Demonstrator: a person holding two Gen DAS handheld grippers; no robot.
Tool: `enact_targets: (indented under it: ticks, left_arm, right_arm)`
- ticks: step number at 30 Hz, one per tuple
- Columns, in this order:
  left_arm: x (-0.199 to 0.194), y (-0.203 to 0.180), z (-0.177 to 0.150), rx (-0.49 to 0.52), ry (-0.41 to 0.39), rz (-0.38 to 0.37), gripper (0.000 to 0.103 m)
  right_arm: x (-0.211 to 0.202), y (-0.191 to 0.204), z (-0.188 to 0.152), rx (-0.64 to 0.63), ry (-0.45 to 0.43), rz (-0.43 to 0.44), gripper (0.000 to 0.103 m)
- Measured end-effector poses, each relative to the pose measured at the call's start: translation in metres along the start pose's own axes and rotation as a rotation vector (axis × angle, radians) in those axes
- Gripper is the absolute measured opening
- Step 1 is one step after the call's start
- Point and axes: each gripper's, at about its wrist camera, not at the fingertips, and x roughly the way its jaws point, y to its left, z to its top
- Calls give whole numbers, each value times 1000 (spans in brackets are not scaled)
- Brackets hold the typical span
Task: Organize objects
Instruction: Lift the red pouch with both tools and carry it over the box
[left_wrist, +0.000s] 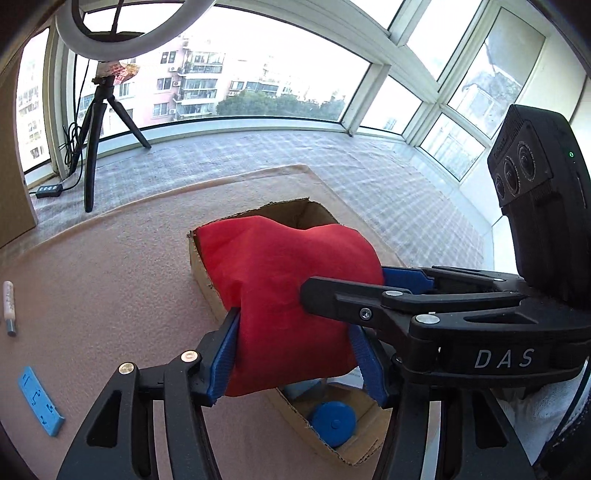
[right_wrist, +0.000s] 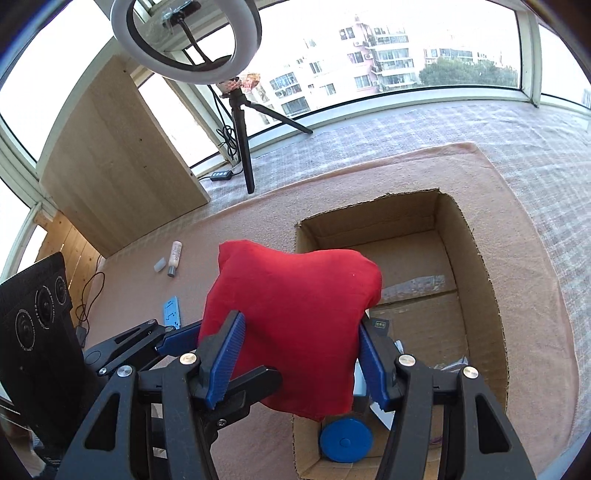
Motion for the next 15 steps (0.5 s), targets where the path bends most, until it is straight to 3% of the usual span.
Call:
enact_targets:
  ticks: [15]
  left_arm:
    - [54, -29, 26, 63, 31, 42, 61]
  right_arm:
    - [4, -54, 18, 45, -12, -64, 56]
